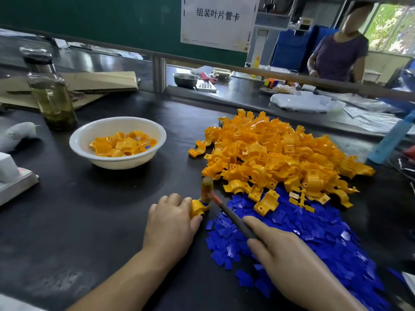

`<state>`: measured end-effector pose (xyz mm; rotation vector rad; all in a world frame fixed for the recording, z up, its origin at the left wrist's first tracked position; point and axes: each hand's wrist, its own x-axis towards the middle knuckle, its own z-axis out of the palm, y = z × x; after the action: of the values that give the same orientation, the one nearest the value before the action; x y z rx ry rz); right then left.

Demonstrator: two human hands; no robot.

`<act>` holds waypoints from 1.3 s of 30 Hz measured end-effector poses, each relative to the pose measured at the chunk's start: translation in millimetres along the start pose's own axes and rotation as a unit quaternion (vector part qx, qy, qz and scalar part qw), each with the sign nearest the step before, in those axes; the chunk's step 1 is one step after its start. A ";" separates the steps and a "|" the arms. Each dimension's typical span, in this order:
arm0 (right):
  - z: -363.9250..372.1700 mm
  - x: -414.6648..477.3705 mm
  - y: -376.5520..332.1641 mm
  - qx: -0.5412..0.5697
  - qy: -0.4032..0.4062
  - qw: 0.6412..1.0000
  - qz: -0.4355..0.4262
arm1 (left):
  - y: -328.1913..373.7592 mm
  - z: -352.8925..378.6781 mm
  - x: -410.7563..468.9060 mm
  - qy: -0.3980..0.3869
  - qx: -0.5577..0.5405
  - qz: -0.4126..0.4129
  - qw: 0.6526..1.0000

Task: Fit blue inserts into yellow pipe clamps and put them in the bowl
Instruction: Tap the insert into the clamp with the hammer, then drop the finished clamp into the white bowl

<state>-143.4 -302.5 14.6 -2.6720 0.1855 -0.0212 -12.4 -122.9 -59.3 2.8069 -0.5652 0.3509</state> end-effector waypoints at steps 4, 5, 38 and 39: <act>-7.0 -20.1 10.1 0.005 0.049 0.998 0.029 | -0.5 1.7 0.1 0.012 -0.006 0.001 1.000; -7.4 -26.1 14.7 -0.010 0.070 0.997 0.036 | -0.7 2.1 0.3 0.014 -0.005 0.001 1.000; 4.6 75.8 42.5 -0.125 0.117 0.983 0.069 | 20.2 -38.5 60.7 -0.105 -0.764 -0.343 0.536; 5.5 74.0 43.6 -0.129 0.136 0.980 0.064 | 27.2 -35.0 56.8 -0.108 -0.761 -0.330 0.549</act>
<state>-75.5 -348.6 -11.0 -2.9007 0.4766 -0.3451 21.0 -156.3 -5.0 1.0832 0.2250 -0.4850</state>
